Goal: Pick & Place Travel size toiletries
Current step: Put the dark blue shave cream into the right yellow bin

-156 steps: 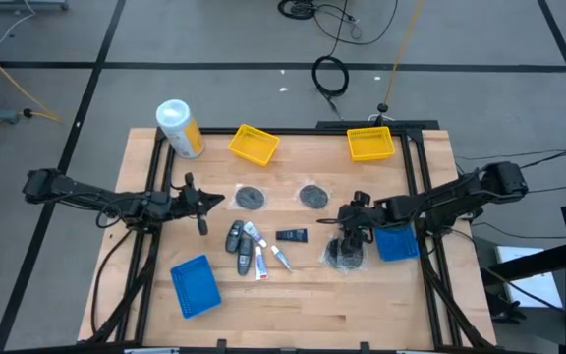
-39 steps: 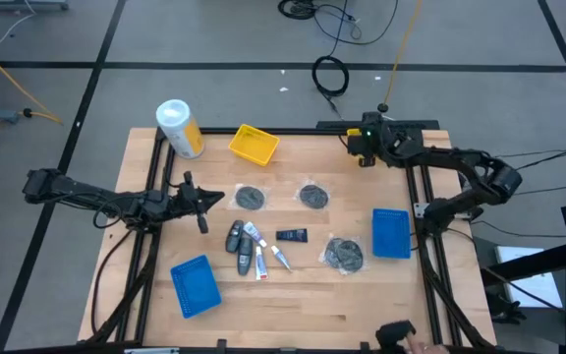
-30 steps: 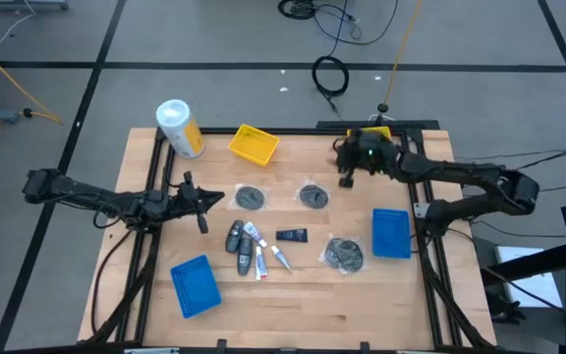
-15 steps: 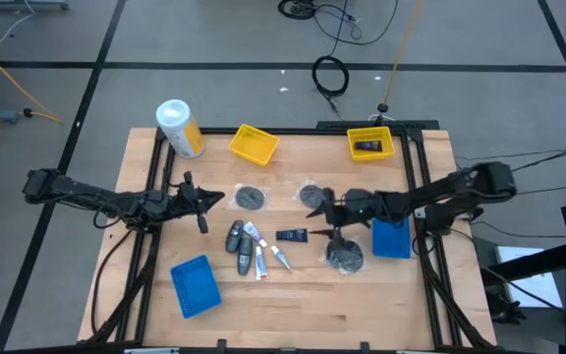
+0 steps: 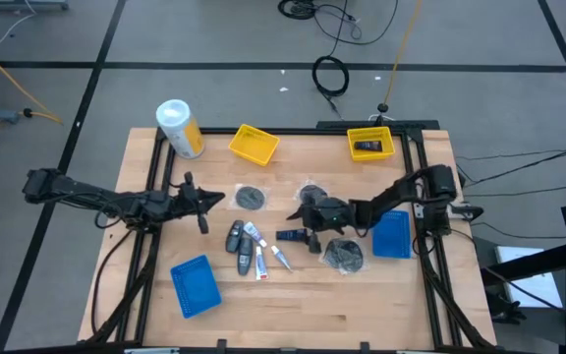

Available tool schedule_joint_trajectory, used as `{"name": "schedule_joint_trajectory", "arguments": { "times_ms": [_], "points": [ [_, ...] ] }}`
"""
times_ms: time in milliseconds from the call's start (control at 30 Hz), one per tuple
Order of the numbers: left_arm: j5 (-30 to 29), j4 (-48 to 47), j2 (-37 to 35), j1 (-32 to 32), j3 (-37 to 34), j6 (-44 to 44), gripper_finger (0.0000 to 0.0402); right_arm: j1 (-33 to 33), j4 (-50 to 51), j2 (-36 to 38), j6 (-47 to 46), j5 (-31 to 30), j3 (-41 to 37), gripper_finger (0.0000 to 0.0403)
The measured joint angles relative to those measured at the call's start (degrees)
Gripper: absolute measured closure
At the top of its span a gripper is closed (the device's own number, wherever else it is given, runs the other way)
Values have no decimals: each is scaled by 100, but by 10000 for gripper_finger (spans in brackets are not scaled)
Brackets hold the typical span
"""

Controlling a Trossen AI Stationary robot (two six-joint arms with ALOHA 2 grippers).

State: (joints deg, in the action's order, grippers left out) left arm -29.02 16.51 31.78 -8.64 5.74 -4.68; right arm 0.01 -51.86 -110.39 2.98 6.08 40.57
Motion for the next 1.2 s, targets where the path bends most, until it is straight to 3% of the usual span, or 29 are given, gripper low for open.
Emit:
{"name": "schedule_joint_trajectory", "arguments": {
  "times_ms": [433, 900, 1067, 1200],
  "points": [
    [-4, 69, 321, 1, 2, -65, 385, 58, 1078, -301, -241, -2, 585, 119],
    [-2, 134, 349, 4, 2, -69, 385, 83, 1227, -293, 28, -179, 593, 267],
    [-2, 134, 349, 4, 2, -85, 385, 85, 1355, -207, 118, -146, 593, 289],
    [-2, 131, 349, 4, 2, -148, 385, 85, 2001, 245, 137, -137, 582, 292]
  ]
}}
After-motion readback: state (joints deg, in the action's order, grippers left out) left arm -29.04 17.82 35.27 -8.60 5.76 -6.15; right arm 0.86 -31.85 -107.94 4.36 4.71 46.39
